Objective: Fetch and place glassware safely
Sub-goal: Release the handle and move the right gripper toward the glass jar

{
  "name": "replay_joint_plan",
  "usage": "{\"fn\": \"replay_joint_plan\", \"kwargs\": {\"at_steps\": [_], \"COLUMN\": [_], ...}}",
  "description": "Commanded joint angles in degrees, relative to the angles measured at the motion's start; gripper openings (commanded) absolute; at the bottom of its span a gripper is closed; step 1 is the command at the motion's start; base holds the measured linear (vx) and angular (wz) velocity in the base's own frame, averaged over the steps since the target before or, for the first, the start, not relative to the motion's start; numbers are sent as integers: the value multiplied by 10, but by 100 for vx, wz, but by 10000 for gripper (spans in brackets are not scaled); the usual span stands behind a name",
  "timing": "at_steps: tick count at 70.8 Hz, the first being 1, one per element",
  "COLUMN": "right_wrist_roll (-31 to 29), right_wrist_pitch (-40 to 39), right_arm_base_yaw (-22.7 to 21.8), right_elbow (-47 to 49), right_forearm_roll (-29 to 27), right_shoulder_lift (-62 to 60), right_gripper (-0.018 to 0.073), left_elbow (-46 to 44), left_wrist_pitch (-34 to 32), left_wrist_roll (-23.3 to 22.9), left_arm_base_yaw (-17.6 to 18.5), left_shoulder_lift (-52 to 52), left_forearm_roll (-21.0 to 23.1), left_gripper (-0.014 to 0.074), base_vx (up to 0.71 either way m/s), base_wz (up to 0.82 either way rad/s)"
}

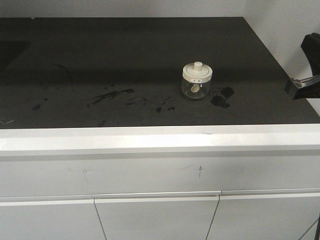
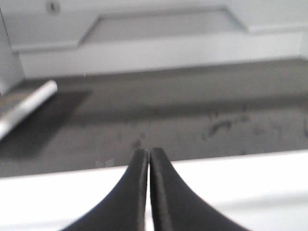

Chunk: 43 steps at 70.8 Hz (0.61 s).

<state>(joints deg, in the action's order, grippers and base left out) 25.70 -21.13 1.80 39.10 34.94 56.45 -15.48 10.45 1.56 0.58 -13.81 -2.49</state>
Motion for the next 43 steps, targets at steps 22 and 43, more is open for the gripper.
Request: {"fn": "replay_joint_plan", "kwargs": {"at_steps": [22,43], "right_wrist_roll": [14,17], "right_wrist_pitch": [-36,-36], "right_arm_base_yaw": [-3,-3], "right_elbow": [15,15], "right_forearm_roll": [4,2], "right_shoulder_lift": [-7,-3], "right_gripper": [-1,11], "left_elbow": [9,9], "left_wrist_pitch": [-19,-15], "left_wrist_roll": [-7,-7], "left_arm_base_yaw": [3,3], "left_shoulder_lift": [40,40], "left_forearm_roll": [1,1], "left_gripper": [-7,-7], "base_vx": [0,0], "base_wz": [0,0]}}
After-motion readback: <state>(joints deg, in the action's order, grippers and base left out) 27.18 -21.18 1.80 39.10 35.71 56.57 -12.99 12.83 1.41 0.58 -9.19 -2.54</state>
